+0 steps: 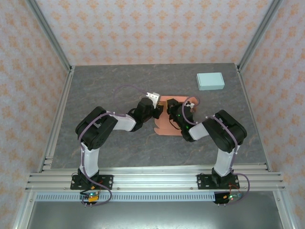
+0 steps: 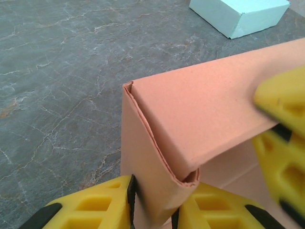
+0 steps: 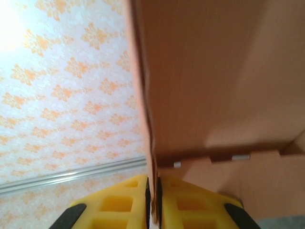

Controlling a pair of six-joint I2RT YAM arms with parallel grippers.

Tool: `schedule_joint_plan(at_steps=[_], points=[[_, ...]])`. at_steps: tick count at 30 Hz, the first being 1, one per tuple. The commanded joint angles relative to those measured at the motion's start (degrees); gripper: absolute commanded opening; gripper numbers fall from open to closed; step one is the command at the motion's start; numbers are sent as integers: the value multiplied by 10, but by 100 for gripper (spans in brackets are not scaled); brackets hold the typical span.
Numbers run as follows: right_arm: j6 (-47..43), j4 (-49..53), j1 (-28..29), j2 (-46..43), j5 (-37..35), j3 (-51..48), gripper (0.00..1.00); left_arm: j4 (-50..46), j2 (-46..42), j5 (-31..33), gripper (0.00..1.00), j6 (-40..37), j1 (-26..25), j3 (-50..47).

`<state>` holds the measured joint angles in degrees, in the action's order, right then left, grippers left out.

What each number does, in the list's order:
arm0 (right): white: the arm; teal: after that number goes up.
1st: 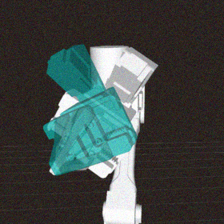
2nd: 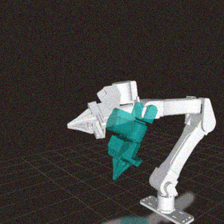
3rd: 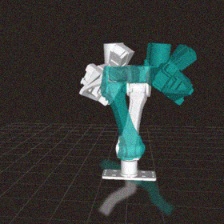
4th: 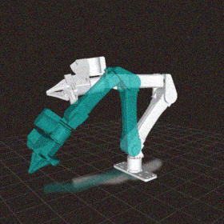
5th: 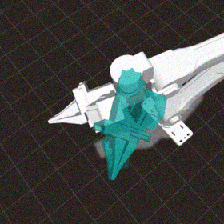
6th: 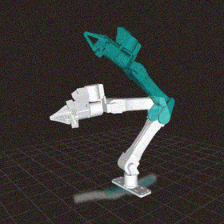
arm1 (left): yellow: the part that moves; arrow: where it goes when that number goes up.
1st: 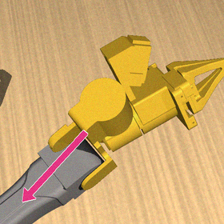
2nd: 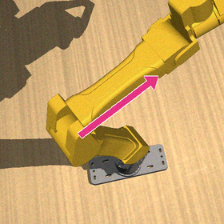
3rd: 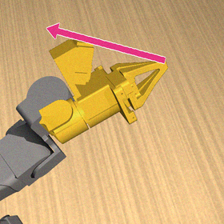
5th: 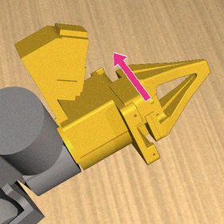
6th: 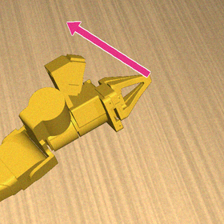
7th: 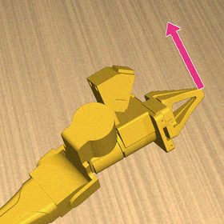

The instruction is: Fold the paper box

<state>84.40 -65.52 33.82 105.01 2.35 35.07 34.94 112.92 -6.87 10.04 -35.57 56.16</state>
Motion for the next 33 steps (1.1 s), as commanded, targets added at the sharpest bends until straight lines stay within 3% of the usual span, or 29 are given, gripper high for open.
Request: schedule_joint_plan(at_steps=[1,6,10,18,20,23,26,31,33], points=[[11,36,18,-9,-5,18,16,-28,5,40,26,-2,-7,21],[16,31,22,-14,-21,6,32,-43,0,74,6,1,-7,20],[1,35,14,-47,-30,-10,48,-54,-16,95,3,-12,-7,8],[-100,173,-10,-199,17,3,58,-85,-66,127,2,-35,-7,-8],[-139,256,-18,-251,25,25,58,-85,-78,127,2,-56,-4,-17],[-208,490,-59,-304,101,121,60,-114,-97,112,3,-94,6,-22],[-358,673,-82,-301,152,225,60,-89,-106,71,3,-141,9,-53],[-588,945,-105,-195,185,405,61,-15,-120,22,5,-162,9,-123],[-674,1028,-111,-125,248,472,60,22,-111,15,6,-158,9,-140]])
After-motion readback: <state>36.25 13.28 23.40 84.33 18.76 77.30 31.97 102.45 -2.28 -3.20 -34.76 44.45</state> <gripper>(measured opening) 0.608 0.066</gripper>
